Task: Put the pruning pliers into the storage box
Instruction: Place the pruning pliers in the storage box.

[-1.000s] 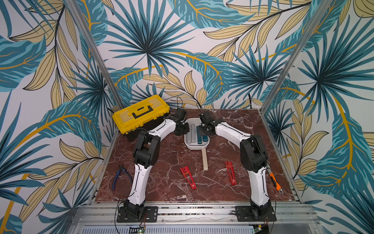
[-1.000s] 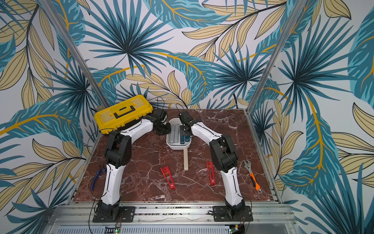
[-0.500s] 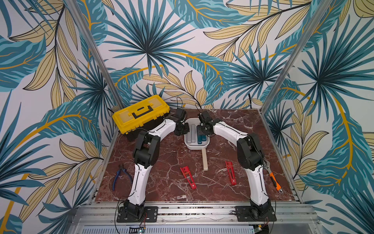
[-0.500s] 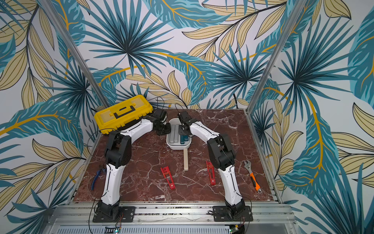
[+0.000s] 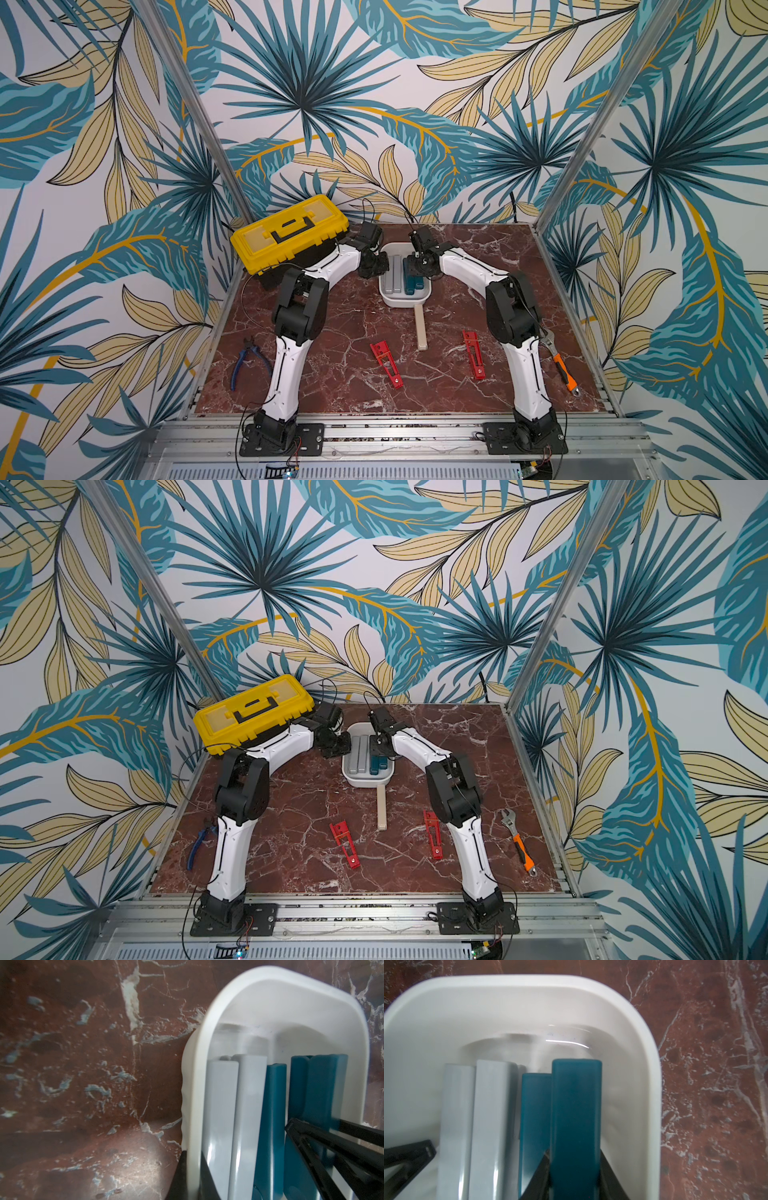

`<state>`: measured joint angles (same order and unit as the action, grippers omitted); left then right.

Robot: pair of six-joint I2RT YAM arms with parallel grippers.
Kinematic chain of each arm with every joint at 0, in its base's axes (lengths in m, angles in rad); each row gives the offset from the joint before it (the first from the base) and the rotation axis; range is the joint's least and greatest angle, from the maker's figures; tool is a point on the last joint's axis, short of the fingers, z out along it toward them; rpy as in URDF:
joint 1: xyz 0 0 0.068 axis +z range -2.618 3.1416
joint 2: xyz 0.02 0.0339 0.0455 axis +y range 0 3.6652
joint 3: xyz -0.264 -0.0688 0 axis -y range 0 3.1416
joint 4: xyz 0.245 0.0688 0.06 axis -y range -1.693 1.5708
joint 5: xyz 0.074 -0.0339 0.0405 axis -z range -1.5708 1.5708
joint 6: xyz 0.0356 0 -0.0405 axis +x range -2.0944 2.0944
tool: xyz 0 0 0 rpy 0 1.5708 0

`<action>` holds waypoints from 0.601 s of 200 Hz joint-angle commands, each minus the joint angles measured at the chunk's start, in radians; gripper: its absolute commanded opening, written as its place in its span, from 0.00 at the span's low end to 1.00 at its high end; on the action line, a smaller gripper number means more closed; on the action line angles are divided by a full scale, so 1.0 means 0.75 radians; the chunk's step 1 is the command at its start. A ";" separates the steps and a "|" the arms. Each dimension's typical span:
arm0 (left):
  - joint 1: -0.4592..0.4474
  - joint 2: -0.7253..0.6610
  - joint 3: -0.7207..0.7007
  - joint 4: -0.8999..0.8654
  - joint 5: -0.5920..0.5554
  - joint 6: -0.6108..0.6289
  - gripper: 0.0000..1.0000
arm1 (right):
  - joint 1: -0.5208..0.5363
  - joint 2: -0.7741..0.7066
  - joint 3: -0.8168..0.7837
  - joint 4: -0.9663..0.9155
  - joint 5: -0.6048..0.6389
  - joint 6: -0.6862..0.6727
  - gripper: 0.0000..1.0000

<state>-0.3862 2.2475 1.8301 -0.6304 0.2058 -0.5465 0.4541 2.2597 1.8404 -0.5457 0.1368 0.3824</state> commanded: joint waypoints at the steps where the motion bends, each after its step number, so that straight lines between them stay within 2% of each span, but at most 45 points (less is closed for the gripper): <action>1: 0.027 -0.048 -0.027 0.002 0.009 0.005 0.00 | -0.021 0.051 -0.012 -0.043 -0.001 0.016 0.23; 51: 0.028 -0.049 -0.026 0.000 0.010 0.003 0.00 | -0.021 0.031 -0.026 -0.042 0.006 0.009 0.23; 120: 0.028 -0.051 -0.036 0.009 0.013 0.003 0.00 | -0.021 0.102 0.030 -0.127 0.037 0.013 0.23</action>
<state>-0.3843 2.2456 1.8233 -0.6231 0.2104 -0.5465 0.4541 2.2807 1.8565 -0.5575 0.1226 0.3862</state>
